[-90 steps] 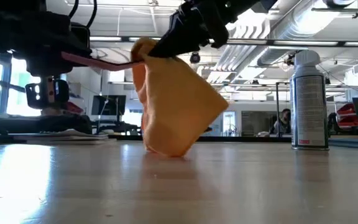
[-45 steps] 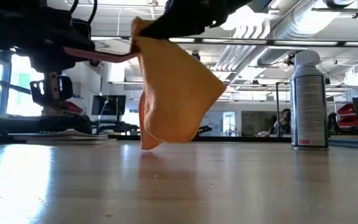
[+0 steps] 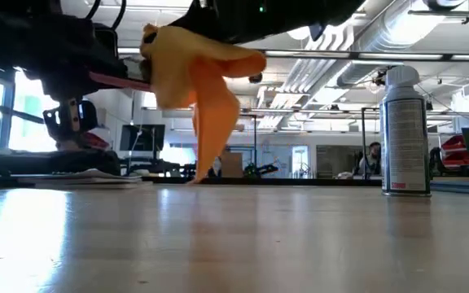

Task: Apply microfiber cloth
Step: Wipe the front and back of the cellphone with the yellow microfiber cloth

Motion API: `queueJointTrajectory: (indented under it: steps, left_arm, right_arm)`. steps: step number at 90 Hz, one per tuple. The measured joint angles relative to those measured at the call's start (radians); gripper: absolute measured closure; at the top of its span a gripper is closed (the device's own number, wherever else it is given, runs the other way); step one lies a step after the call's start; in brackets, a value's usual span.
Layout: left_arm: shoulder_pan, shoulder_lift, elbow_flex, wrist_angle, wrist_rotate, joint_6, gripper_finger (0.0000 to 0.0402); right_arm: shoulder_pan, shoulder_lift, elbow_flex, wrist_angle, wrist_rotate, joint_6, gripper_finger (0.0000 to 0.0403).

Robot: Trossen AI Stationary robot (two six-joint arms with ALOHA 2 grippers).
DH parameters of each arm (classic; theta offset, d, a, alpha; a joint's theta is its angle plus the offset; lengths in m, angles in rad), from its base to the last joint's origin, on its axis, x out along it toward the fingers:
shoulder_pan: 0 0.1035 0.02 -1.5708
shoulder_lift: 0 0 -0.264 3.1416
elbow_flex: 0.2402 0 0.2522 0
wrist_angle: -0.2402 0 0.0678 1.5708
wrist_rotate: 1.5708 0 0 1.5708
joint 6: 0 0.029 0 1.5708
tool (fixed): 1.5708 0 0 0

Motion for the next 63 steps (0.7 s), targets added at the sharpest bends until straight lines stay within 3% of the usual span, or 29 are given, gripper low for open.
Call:
queueJointTrajectory:
  steps: [21,42,54,63]
  left_arm:
    - [-0.021,0.001,-0.001,-0.007,-0.017,-0.022,0.0389]
    - [-0.028,-0.001,0.001,0.014,-0.025,-0.068,0.0389]
    - [-0.028,-0.001,0.001,0.032,-0.036,-0.074,0.0389]
    - [-0.023,-0.001,0.001,0.03,-0.052,-0.074,0.0389]
  right_arm:
    - [-0.053,-0.035,0.001,-0.035,0.067,-0.047,0.0403]
    - [-0.067,-0.161,-0.003,-0.243,0.189,-0.178,0.0403]
    - [-0.059,-0.245,-0.002,-0.367,0.185,-0.185,0.0403]
    - [-0.045,-0.278,-0.002,-0.38,0.115,-0.161,0.0403]
